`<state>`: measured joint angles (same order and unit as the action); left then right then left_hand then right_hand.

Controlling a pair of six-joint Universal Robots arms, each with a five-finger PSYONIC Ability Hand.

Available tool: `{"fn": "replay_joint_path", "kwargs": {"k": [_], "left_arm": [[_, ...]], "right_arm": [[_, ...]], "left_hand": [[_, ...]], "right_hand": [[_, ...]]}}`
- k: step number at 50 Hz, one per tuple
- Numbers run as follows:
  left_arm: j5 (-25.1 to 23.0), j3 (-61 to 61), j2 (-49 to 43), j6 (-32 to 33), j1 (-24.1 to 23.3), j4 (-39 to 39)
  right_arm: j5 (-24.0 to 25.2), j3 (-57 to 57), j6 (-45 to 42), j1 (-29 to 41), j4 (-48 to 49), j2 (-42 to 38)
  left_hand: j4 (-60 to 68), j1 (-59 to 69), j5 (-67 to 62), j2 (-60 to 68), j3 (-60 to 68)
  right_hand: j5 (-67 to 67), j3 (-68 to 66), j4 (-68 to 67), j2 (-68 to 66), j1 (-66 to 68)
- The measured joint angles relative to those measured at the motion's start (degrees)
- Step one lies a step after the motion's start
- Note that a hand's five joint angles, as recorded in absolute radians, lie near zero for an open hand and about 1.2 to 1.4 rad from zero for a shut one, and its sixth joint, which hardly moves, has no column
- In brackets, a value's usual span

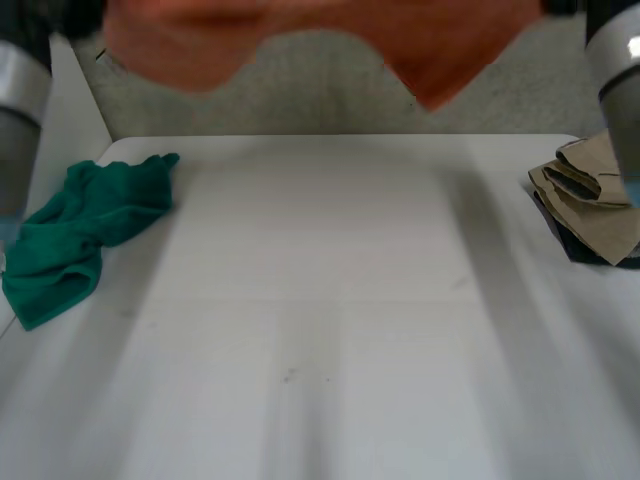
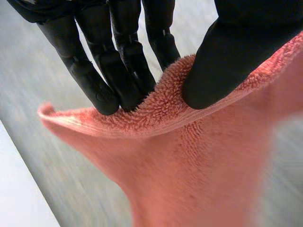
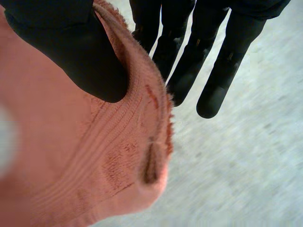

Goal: Fold the laundry.

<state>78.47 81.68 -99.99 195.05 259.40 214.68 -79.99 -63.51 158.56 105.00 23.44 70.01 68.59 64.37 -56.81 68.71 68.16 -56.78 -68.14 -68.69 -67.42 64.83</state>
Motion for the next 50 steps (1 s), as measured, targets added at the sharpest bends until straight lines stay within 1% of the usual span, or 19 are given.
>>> {"fn": "replay_joint_path", "kwargs": {"k": [4, 5, 8, 12, 14, 17, 19, 22, 23, 24, 27, 32, 33, 35, 39, 40, 41, 42, 50], "left_arm": [[-0.69, 10.09, 1.16, 0.14, 0.84, -0.69], [-0.69, 10.09, 1.16, 0.14, 0.84, -0.69], [-1.89, 20.03, 0.70, 0.17, 0.97, 0.33], [-3.53, 26.87, -3.00, 0.52, 0.77, 2.33], [-4.82, 29.71, -6.83, 1.61, 0.68, 3.76], [-5.62, 30.79, -9.84, 3.07, 0.76, 4.42], [-6.27, 31.09, -13.46, 5.99, 1.25, 4.08], [-6.49, 30.20, -15.16, 8.88, 2.17, 1.38], [-6.51, 29.84, -15.11, 9.45, 2.47, 0.11], [-6.56, 29.44, -14.81, 9.86, 2.77, -1.30], [-6.99, 28.46, -13.08, 10.23, 3.60, -6.12], [-8.95, 28.16, -9.92, 8.76, 5.31, -12.99], [-9.12, 28.19, -9.77, 8.63, 5.45, -13.30], [-10.40, 28.56, -8.69, 7.40, 6.97, -15.38], [-12.48, 29.36, -7.79, 5.73, 9.83, -17.11], [-12.48, 29.36, -7.79, 5.73, 9.83, -17.11], [-13.77, 29.81, -7.59, 4.94, 11.63, -17.66], [-14.26, 29.96, -7.57, 4.69, 12.28, -17.80], [-17.58, 30.35, -7.69, 3.42, 15.28, -19.11]], "right_arm": [[1.05, -6.03, -0.27, -0.39, -3.66, -0.10], [1.05, -6.03, -0.27, -0.39, -3.66, -0.10], [2.32, -12.60, -0.85, -0.99, -6.62, -1.99], [3.60, -18.04, -2.47, -1.38, -7.97, -5.33], [4.23, -20.99, -4.42, -1.63, -8.42, -7.94], [4.50, -22.63, -6.16, -1.88, -8.69, -9.65], [4.62, -24.34, -8.62, -2.38, -9.28, -11.41], [4.57, -25.57, -10.19, -3.13, -10.23, -11.92], [4.54, -25.83, -10.31, -3.35, -10.50, -11.80], [4.52, -26.11, -10.26, -3.64, -10.78, -11.49], [4.53, -26.84, -9.37, -4.61, -11.36, -10.06], [4.68, -27.87, -6.61, -6.20, -11.61, -7.82], [4.69, -27.91, -6.45, -6.29, -11.61, -7.73], [4.74, -28.12, -5.35, -6.96, -11.61, -7.27], [4.69, -28.00, -4.70, -7.63, -11.57, -7.30], [4.69, -28.00, -4.70, -7.63, -11.57, -7.30], [4.56, -27.57, -4.78, -7.98, -11.62, -7.60], [4.49, -27.29, -4.91, -8.14, -11.66, -7.78], [4.23, -25.93, -5.81, -9.21, -12.02, -8.46]], "left_hand": [[0.00, 0.00, 0.00, 0.00, 0.00], [0.00, 0.00, 0.00, 0.00, 0.00], [0.00, 0.00, 0.00, 0.00, 0.00], [0.00, 0.00, 0.00, 0.00, 0.00], [-0.59, 0.00, 0.01, -0.60, -0.18], [-1.29, -0.11, 0.38, -1.26, -0.72], [-10.23, -7.18, 8.36, -10.83, -10.14], [-36.22, -35.31, 34.45, -37.05, -35.29], [-41.87, -40.80, 40.14, -42.34, -40.86], [-47.11, -44.95, 45.40, -46.78, -45.97], [-52.20, -47.71, 50.47, -52.02, -51.36], [-52.73, -47.71, 51.15, -52.69, -52.18], [-52.73, -47.71, 51.15, -52.69, -52.18], [-52.73, -47.71, 51.14, -52.68, -52.18], [-51.41, -46.93, 49.76, -51.44, -51.15], [-51.41, -46.93, 49.76, -51.44, -51.15], [-49.26, -45.05, 47.39, -49.46, -49.02], [-48.62, -44.51, 46.76, -48.81, -48.37], [-44.33, -40.77, 42.46, -44.58, -44.08]], "right_hand": [[0.00, 0.00, 0.00, 0.00, 0.00], [0.00, 0.00, 0.00, 0.00, 0.00], [0.00, 0.00, 0.00, 0.00, 0.00], [0.00, 0.00, 0.00, 0.00, 0.00], [0.00, 0.00, 0.00, 0.00, 0.00], [0.00, 0.00, 0.00, 0.00, 0.00], [0.00, 0.00, 0.00, 0.00, 0.00], [0.00, 0.00, 0.00, 0.00, 0.00], [0.00, 0.00, 0.00, 0.00, 0.00], [0.00, 0.00, 0.00, 0.00, 0.00], [0.00, 0.00, 0.00, 0.00, 0.00], [0.00, 0.00, 0.00, 0.00, 0.00], [0.00, 0.00, 0.00, 0.00, 0.00], [0.00, 0.00, 0.00, 0.00, 0.00], [0.00, 0.00, 0.00, 0.00, 0.00], [0.00, 0.00, 0.00, 0.00, 0.00], [0.00, 0.00, 0.00, 0.00, 0.00], [0.00, 0.00, 0.00, 0.00, 0.00], [0.00, 0.00, 0.00, 0.00, 0.00]]}}
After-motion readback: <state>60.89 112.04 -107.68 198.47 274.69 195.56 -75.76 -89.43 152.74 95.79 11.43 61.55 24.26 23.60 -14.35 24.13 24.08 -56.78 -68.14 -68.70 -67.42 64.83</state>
